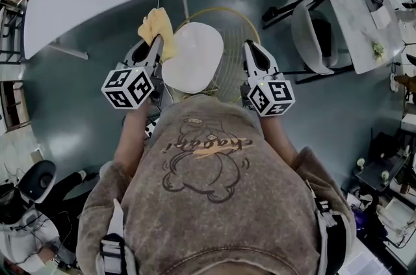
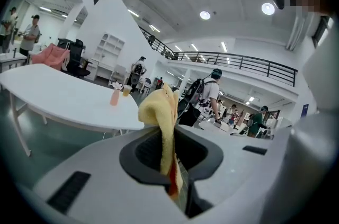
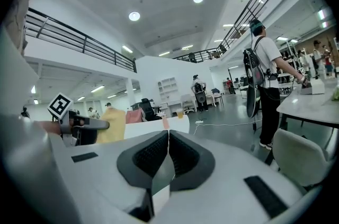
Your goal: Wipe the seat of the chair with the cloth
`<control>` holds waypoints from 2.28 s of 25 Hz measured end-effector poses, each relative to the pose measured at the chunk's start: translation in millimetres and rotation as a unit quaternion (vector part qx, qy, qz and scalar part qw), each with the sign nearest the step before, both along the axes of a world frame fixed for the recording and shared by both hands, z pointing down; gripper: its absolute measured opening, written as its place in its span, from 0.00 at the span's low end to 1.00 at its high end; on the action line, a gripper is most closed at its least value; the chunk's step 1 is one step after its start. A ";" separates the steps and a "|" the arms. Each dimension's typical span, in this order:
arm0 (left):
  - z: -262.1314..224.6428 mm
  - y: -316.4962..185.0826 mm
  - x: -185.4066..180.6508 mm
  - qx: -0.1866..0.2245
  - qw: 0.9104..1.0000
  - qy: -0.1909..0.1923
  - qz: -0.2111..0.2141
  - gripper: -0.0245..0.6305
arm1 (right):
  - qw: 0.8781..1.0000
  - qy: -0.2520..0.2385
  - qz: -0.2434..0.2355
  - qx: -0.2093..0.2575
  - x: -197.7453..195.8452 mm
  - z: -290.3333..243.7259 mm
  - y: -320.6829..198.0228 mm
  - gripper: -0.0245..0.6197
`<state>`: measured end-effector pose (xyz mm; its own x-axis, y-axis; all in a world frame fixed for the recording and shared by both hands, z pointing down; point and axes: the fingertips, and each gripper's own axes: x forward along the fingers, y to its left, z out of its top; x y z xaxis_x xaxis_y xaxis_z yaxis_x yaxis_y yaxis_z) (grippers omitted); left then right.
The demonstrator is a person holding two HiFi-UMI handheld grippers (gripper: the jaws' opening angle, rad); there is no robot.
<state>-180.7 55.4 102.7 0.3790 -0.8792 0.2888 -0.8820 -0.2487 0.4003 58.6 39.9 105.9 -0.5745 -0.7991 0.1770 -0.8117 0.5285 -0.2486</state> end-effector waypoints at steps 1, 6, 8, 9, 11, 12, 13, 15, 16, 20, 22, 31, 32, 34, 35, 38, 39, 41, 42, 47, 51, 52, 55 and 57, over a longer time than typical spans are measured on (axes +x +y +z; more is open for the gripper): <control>-4.9 1.9 0.2 0.008 1.000 -0.006 -0.003 0.11 | 1.000 -0.001 0.000 0.004 0.6 -2.2 0.4 0.08; -26.0 12.5 3.3 0.069 0.997 -0.033 -0.024 0.11 | 0.999 -0.008 0.006 0.035 2.8 -15.4 4.2 0.08; -28.4 14.9 8.4 0.095 0.994 -0.039 -0.027 0.11 | 0.999 -0.009 0.004 0.047 4.5 -16.0 5.9 0.08; -29.1 15.2 10.8 0.108 0.993 -0.046 -0.027 0.11 | 0.999 -0.008 0.001 0.053 4.9 -15.5 6.2 0.08; -30.6 15.5 12.2 0.138 0.988 -0.061 -0.031 0.11 | 0.998 -0.006 0.000 0.065 4.6 -14.7 6.3 0.08; -30.1 15.6 11.1 0.150 0.986 -0.068 -0.036 0.11 | 0.998 -0.006 0.002 0.070 5.0 -14.3 5.9 0.08; -27.7 14.8 9.2 0.158 0.984 -0.074 -0.041 0.11 | 0.997 -0.008 0.008 0.075 6.3 -13.7 4.6 0.08; -18.6 11.0 5.3 0.162 0.982 -0.080 -0.051 0.11 | 0.996 -0.013 0.019 0.081 8.9 -10.0 -0.2 0.08; -13.9 10.5 3.7 0.161 0.982 -0.080 -0.053 0.11 | 0.996 -0.016 0.021 0.081 9.1 -6.9 -1.2 0.08; -1.0 19.4 4.8 0.153 0.984 -0.081 -0.053 0.11 | 0.997 -0.015 0.019 0.068 6.7 6.9 5.8 0.08; 7.3 18.6 8.5 0.147 0.985 -0.080 -0.051 0.11 | 0.998 -0.012 0.015 0.058 5.5 15.0 5.6 0.08; 42.6 26.4 21.4 0.121 0.988 -0.095 -0.026 0.11 | 0.999 0.011 0.005 0.032 -0.5 42.4 13.3 0.08; 44.6 27.4 21.2 0.117 0.988 -0.095 -0.025 0.11 | 0.999 0.013 0.004 0.033 -1.9 42.4 14.0 0.08; 48.0 26.9 20.1 0.109 0.989 -0.095 -0.025 0.11 | 0.999 0.016 0.002 0.035 -5.3 41.6 13.0 0.08; 50.0 25.5 19.6 0.103 0.990 -0.094 -0.025 0.11 | 0.999 0.017 0.001 0.036 -6.7 41.5 11.6 0.08; 54.8 22.8 18.6 0.090 0.992 -0.088 -0.025 0.11 | 0.999 0.016 0.001 0.037 -8.5 41.5 8.6 0.08; 54.8 23.8 18.4 0.088 0.992 -0.086 -0.026 0.11 | 0.999 0.016 0.001 0.036 -8.7 40.9 9.4 0.08; 53.7 27.6 18.2 0.086 0.992 -0.085 -0.028 0.11 | 0.999 0.016 0.000 0.035 -8.8 39.4 12.4 0.08; 53.8 28.7 18.3 0.084 0.992 -0.086 -0.029 0.11 | 0.999 0.017 -0.001 0.034 -8.7 39.3 12.9 0.08; 58.1 21.3 21.3 0.072 0.993 -0.084 -0.030 0.11 | 0.999 0.021 -0.007 0.031 -7.5 42.6 2.6 0.08; 54.0 32.1 17.0 0.071 0.993 -0.087 -0.036 0.11 | 0.999 0.022 -0.010 0.030 -11.5 40.2 10.6 0.08; 53.9 32.9 16.0 0.071 0.993 -0.088 -0.037 0.11 | 0.999 0.022 -0.010 0.030 -12.0 40.2 11.0 0.08; 54.3 36.5 13.0 0.070 0.993 -0.090 -0.038 0.11 | 0.999 0.024 -0.010 0.030 -14.1 40.6 13.0 0.08; 54.4 39.0 12.3 0.070 0.993 -0.090 -0.038 0.11 | 0.999 0.026 -0.009 0.031 -14.0 40.4 14.1 0.08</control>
